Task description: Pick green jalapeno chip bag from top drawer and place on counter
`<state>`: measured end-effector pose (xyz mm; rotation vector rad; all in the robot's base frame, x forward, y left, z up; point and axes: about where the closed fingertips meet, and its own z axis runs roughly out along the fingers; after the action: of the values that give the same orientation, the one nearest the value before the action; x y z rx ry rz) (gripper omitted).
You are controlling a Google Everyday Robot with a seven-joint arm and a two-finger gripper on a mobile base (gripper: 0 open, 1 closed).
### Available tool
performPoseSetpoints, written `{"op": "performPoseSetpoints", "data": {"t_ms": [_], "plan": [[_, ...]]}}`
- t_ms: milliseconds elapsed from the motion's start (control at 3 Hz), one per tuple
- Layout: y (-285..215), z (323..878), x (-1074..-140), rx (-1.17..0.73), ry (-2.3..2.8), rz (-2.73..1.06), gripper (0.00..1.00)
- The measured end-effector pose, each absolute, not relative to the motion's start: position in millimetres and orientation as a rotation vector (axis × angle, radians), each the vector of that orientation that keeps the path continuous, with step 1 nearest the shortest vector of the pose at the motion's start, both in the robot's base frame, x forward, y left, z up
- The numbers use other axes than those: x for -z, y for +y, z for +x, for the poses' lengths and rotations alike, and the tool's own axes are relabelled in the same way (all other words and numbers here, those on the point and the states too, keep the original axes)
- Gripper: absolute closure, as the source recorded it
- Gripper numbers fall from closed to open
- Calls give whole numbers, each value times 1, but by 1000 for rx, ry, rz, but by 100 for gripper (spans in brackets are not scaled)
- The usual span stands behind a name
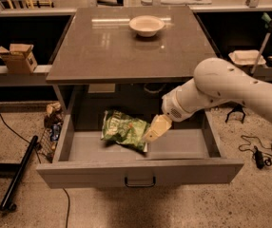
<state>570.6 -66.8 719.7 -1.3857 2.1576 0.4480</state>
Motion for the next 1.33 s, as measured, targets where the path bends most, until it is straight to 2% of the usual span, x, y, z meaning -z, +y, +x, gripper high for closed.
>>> {"op": "performPoseSetpoints", "data": {"t_ms": [1333], "plan": [[14,612,-635,-603,2029,-1343,0]]}}
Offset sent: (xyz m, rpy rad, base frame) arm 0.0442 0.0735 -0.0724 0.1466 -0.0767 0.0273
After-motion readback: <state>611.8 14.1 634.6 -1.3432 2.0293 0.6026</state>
